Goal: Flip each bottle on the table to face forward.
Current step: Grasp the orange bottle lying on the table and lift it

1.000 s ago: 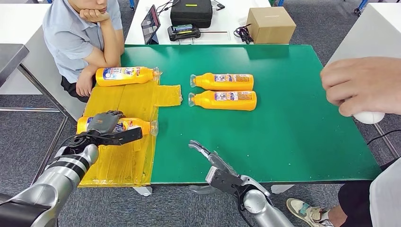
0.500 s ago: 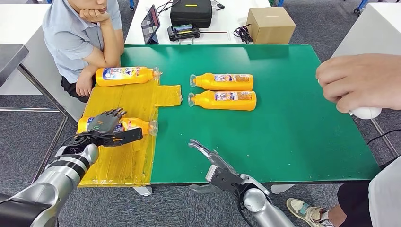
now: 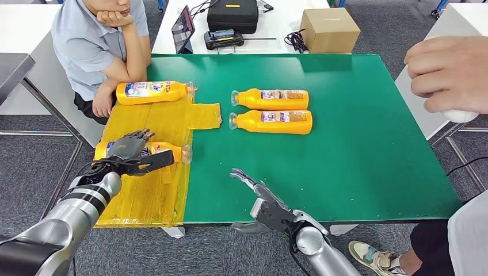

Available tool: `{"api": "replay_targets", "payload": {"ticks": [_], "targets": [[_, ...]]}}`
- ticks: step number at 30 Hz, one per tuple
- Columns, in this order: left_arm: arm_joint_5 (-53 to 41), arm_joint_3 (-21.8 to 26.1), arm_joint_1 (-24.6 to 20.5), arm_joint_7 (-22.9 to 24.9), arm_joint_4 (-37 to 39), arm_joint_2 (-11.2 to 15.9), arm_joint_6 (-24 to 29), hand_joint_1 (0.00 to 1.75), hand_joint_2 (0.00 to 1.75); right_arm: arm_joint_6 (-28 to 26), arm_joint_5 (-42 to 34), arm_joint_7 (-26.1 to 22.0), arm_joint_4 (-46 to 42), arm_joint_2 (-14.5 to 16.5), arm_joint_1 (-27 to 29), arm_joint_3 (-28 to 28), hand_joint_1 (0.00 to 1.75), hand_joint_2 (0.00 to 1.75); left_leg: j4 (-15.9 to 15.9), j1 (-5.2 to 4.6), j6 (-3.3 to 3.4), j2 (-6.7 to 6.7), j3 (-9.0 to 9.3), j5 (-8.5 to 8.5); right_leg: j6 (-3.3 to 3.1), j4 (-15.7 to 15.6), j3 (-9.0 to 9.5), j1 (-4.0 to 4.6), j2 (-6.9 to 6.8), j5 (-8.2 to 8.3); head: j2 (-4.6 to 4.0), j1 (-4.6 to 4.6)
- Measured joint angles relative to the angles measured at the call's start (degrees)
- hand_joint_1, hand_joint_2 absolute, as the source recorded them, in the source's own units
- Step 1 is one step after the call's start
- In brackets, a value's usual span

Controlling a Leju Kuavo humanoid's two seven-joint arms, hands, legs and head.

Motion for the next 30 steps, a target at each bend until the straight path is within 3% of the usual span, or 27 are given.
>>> {"api": "replay_targets", "payload": {"ticks": [11,30], "targets": [[2.7,1.3,0.2,-3.2,-0.7,-1.1,5.8,0.00,1.75,-0.6,0.1,0.0,0.6,0.5,0.0,0.0,0.00,1.75,0.0,0.00,0.00,0.00,-0.01,0.00,0.00,0.0,0.00,0.00,0.00,0.00,0.00,0.01],[3.3,1.4,2.0,-4.2,-4.9,-1.1,7.3,0.00,1.75,-1.1,0.3,0.0,0.7,0.6,0.1,0.0,0.00,1.75,0.0,0.00,0.00,0.01,-0.01,0.00,0.00,0.0,-0.01,0.00,0.00,0.00,0.00,0.00]]}}
